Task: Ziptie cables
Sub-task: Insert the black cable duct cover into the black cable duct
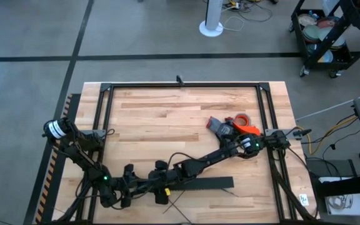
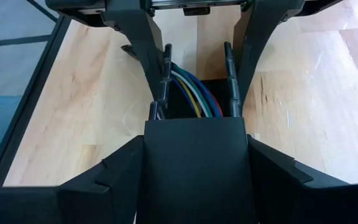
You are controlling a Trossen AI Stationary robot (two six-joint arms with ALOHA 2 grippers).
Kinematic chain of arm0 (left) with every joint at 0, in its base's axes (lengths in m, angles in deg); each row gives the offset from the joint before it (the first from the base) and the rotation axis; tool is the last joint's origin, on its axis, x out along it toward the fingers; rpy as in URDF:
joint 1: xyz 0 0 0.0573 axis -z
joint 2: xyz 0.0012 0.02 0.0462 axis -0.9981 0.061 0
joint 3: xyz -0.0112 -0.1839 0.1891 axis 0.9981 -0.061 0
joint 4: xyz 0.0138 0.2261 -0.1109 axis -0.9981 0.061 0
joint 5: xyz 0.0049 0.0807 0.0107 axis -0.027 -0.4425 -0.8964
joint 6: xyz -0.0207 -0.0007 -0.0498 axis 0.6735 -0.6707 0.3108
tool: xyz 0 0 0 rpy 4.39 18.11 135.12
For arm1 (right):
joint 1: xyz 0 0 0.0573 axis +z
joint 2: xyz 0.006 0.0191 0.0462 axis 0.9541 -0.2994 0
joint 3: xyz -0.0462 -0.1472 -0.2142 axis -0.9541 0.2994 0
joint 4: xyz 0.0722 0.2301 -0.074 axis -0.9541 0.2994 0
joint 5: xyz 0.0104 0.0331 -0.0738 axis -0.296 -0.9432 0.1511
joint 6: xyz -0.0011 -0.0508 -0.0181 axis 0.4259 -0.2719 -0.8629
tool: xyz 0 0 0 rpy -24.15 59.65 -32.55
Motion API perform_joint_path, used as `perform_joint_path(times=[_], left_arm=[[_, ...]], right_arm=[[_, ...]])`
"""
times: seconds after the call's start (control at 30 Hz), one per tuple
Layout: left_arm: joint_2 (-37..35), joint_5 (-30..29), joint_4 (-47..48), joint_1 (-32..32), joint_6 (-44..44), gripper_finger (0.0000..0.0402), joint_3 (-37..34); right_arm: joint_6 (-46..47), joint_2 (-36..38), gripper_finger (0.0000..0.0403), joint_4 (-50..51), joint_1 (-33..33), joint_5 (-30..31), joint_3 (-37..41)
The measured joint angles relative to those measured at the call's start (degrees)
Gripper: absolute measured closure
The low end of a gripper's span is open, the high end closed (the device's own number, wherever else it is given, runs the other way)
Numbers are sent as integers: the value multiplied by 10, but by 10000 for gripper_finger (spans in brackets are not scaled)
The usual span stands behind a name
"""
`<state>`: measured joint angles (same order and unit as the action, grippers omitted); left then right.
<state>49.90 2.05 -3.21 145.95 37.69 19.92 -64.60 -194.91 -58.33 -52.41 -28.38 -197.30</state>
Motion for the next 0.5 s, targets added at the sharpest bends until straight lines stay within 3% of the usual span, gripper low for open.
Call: perform_joint_path(times=[0.2, 0.5], left_arm=[[0, -3, -3, -1, 5, 181, -2], [-1, -8, -8, -13, 2, 181, -3]], right_arm=[[-2, 0, 187, -1, 0, -11, 0], [16, -1, 189, -9, -7, 23, 1]])
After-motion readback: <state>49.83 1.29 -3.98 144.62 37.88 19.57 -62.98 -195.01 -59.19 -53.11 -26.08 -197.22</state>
